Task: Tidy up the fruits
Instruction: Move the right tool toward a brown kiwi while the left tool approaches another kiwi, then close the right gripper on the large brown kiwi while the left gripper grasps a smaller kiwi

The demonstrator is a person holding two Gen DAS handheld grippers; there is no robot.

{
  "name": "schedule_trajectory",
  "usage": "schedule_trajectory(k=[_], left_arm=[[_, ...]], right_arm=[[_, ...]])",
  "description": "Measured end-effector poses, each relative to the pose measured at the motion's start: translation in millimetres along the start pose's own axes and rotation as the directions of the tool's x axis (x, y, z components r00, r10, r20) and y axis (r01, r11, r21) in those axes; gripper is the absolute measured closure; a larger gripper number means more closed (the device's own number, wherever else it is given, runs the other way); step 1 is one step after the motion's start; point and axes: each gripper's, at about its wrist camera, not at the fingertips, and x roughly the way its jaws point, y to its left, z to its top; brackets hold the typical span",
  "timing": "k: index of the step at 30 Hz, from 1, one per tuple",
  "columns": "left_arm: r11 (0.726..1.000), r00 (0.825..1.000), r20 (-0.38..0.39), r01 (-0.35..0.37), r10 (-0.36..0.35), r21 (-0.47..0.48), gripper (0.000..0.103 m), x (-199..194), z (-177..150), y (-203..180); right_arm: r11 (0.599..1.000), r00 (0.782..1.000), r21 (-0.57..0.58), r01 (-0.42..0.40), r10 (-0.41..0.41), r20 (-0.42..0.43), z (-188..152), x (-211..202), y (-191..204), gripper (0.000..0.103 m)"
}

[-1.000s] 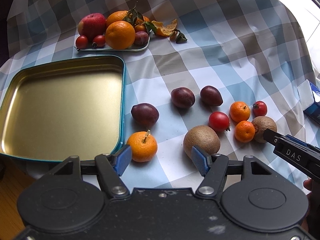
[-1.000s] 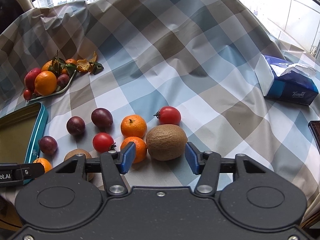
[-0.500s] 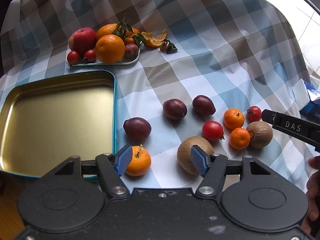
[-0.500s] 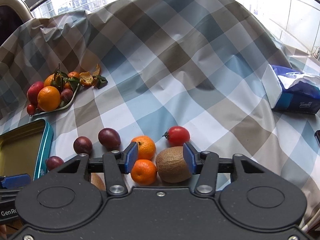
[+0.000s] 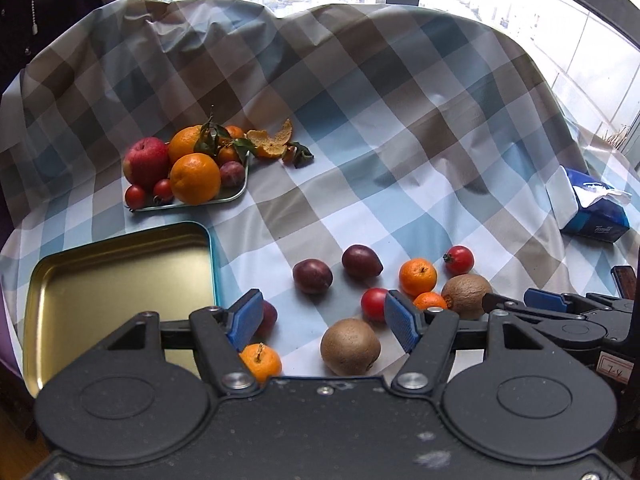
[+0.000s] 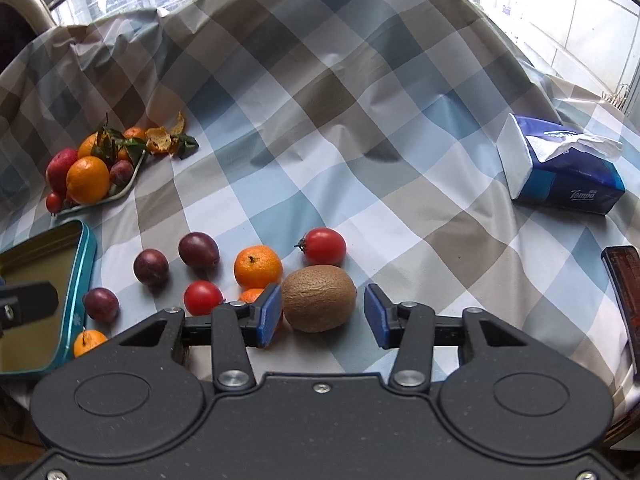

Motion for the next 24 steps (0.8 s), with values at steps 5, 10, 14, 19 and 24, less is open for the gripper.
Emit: schedule_trajectory(k=[5,10,14,19,24], left_arm=[[0.998,1.0,0.0,0.005,-0.005,0.056,0.035,20,21,11],[0.998,0.998,-0.025,-0.063,0.063,0.007,0.036,33,25,21],[0.996,0.995,-0.063,-0.083,0.08,-0.04,0.036,39,16,25],[0.995,0.993,-0.085,-0.086,0.082,-0.052,0.035,46,3,19],[0.998,0.995,-0.094,-0.033,0.027,-0.058,0.035,56,-15,15]], right_arm=[[0.999,0.994,0.026,0.018,-0.015,-0.112,21,24,-13,0.05],[0.99,0.996,0.128,-0.05,0.06,-0.071,36,22,-18,0.05],[0.973,0.988,0.212,-0.092,0.116,-0.103,39,29,-17,0.05],[0.98,0.984,0.191,-0.055,0.085,-0.155,43,43,-8,0.05],[0.982,0.986,0.185,-0.037,0.066,-0.155,28,45,-8,0.049]])
